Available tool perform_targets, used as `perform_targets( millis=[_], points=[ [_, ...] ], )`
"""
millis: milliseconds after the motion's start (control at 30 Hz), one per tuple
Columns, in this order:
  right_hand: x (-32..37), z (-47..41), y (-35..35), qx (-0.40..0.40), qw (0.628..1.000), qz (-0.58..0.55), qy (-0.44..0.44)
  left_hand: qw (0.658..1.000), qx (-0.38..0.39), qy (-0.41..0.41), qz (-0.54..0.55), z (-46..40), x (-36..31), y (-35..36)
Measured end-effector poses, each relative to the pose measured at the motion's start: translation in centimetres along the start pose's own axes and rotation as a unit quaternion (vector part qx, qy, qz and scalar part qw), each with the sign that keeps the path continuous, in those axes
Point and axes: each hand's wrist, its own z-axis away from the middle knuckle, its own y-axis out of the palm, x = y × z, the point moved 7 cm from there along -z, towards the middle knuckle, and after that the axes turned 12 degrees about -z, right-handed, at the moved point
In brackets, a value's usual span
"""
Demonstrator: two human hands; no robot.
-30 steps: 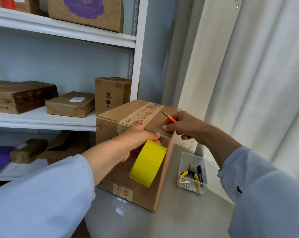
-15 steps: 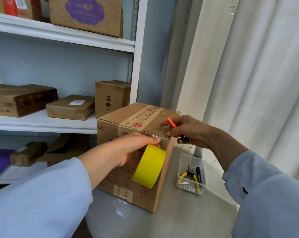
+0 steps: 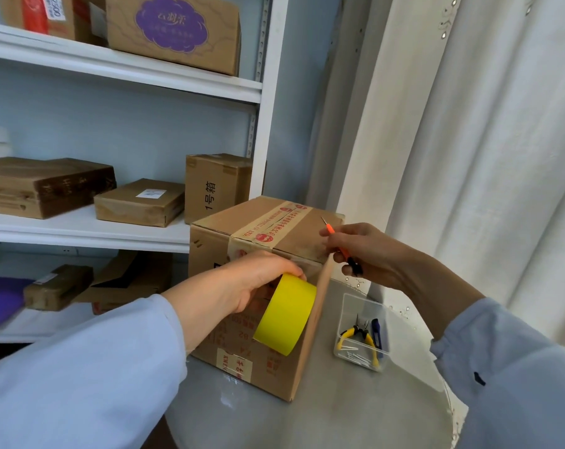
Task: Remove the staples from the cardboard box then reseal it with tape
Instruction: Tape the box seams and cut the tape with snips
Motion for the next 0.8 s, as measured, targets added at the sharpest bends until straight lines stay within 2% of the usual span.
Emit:
perform_targets(
  millis=[100, 267, 333, 500, 800],
  points=[
    [-0.3, 1.3, -1.3, 0.045, 0.998, -0.047, 0.018, 1.000, 0.005, 0.000, 0.008, 0.2, -0.2, 0.0],
    [-1.9, 4.2, -2.1, 0.157, 0.980, 0.047, 0.114, 1.000, -0.005, 0.007, 0.015, 0.3, -0.8, -0.2],
    [-2.7, 4.8, -2.1, 0.165, 0.975, 0.063, 0.137, 1.000, -0.005, 0.002, 0.016, 0.2, -0.7, -0.1],
    [-3.6, 4.6, -1.5, 0.171, 0.972, 0.014, 0.161, 1.000, -0.004, 0.007, 0.017, 0.2, -0.6, 0.1],
    [-3.2, 3.1, -0.4, 0.128, 0.972, -0.033, 0.196, 1.000, -0.017, 0.026, 0.002, 0.2, -0.8, -0.2]
  ],
)
